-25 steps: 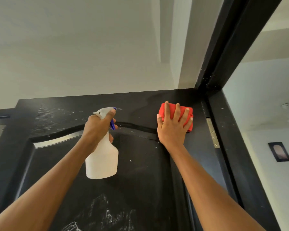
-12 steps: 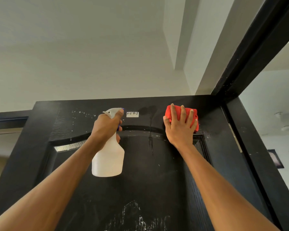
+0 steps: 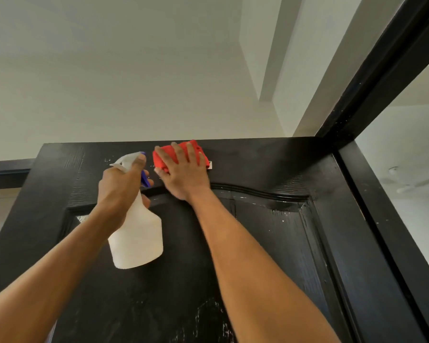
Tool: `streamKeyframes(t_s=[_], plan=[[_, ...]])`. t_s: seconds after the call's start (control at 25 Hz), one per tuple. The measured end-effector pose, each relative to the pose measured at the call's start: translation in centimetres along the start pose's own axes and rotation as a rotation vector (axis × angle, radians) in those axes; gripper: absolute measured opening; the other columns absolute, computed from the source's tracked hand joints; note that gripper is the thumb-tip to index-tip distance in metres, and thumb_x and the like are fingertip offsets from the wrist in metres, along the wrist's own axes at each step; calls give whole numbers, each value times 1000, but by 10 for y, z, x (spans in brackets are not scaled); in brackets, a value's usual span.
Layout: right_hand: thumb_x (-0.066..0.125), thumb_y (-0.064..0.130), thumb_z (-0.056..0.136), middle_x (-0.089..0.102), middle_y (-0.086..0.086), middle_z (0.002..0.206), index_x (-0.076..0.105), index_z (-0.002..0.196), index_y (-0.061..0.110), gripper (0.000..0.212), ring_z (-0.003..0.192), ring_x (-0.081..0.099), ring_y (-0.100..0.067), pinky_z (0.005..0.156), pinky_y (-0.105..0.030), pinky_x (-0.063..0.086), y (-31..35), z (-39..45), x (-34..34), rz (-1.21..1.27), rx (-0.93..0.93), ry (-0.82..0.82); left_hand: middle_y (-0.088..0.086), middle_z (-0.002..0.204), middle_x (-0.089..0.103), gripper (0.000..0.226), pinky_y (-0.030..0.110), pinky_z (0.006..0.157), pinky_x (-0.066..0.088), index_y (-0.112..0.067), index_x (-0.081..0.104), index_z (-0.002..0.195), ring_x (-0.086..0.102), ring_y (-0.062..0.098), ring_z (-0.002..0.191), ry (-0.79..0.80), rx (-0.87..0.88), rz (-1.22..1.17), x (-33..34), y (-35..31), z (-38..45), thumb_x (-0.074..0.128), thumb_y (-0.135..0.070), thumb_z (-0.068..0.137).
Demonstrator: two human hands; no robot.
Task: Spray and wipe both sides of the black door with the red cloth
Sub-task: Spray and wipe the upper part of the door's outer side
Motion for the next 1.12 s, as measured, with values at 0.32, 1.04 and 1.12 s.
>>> streamKeyframes(t_s=[0.32, 1.04, 1.12], plan=[[21, 65, 103, 16, -5, 169, 10, 159, 47, 60, 156, 6, -40, 124, -61, 13, -188, -26, -56, -84, 403, -166, 6, 91, 72, 38, 26, 39, 51, -16, 61, 105, 61, 21, 46, 112, -33, 82, 1, 6, 16, 54, -53, 98], [32, 66, 102, 16, -6, 169, 14, 161, 45, 65, 156, 5, -41, 121, -67, 12, 112, 23, 36, -33, -133, 8, 13, 95, 74, 36, 37, 60, 55, -19, 60, 95, 65, 31, 68, 69, -7, 178, -136, 17, 28, 51, -54, 98], [33, 66, 100, 27, 0, 165, 22, 158, 48, 61, 154, 16, -35, 122, -60, 18, 100, 3, 36, -68, -275, -11, 13, 96, 74, 39, 31, 51, 51, -14, 62, 102, 64, 29, 62, 84, -44, 158, -138, 25, 24, 52, -51, 99]])
Point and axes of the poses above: each hand's wrist, its own z-axis towards the middle knuckle, its own x-axis out of the palm, y = z × x, the point moved 7 cm from there along z, towards the middle knuckle
